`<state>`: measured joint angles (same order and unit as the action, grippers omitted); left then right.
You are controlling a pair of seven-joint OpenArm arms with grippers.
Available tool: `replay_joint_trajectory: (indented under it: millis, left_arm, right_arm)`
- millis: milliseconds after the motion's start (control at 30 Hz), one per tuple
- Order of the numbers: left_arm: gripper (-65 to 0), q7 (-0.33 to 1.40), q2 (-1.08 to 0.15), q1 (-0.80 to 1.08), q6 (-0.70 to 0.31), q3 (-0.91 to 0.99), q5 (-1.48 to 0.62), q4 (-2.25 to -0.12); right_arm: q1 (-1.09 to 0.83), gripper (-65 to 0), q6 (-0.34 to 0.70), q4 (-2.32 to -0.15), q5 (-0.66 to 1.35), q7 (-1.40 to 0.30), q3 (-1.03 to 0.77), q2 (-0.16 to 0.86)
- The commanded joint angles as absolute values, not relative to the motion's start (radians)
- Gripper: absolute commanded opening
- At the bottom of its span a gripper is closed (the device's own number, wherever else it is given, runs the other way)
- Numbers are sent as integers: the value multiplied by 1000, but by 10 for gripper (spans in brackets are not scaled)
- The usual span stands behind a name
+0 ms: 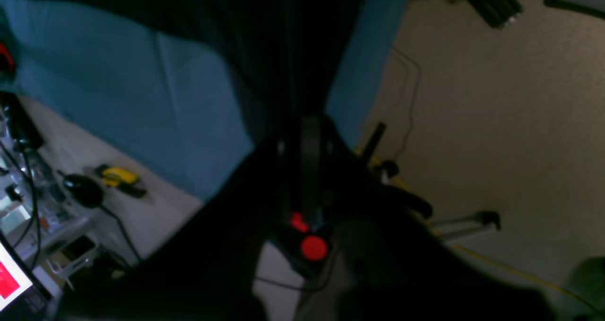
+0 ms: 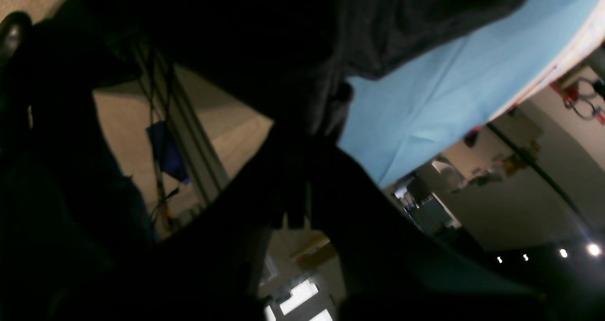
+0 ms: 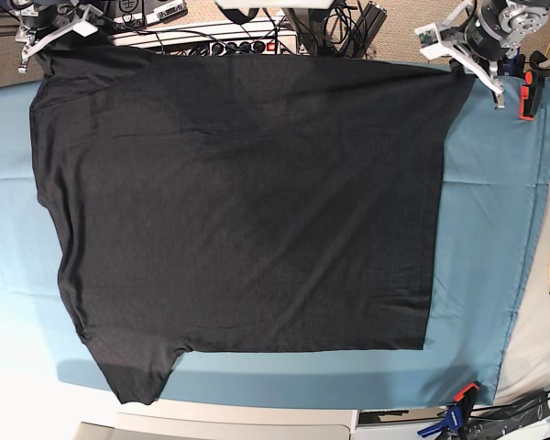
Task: Fold the T-shirt properly
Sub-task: 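Lift both shoulder corners and pull the shirt taut toward the robot, then lower the held shoulder edge and drag it across the shirt body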
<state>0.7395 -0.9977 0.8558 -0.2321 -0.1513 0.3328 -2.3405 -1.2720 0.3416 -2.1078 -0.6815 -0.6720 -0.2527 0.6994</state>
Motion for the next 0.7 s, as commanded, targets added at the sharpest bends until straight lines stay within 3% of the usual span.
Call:
replay_joint_trajectory:
  millis: [0, 667]
  left_arm:
    - [-650, 737, -1011, 853, -221, -146, 348, -2356]
    - [-650, 713, -1011, 663, -221, -146, 337, -2356]
  right_arm:
    - [-1258, -650, 322, -2120, -696, -679, -262, 709]
    - [-741, -650, 294, -2119, -525, -627, -262, 709]
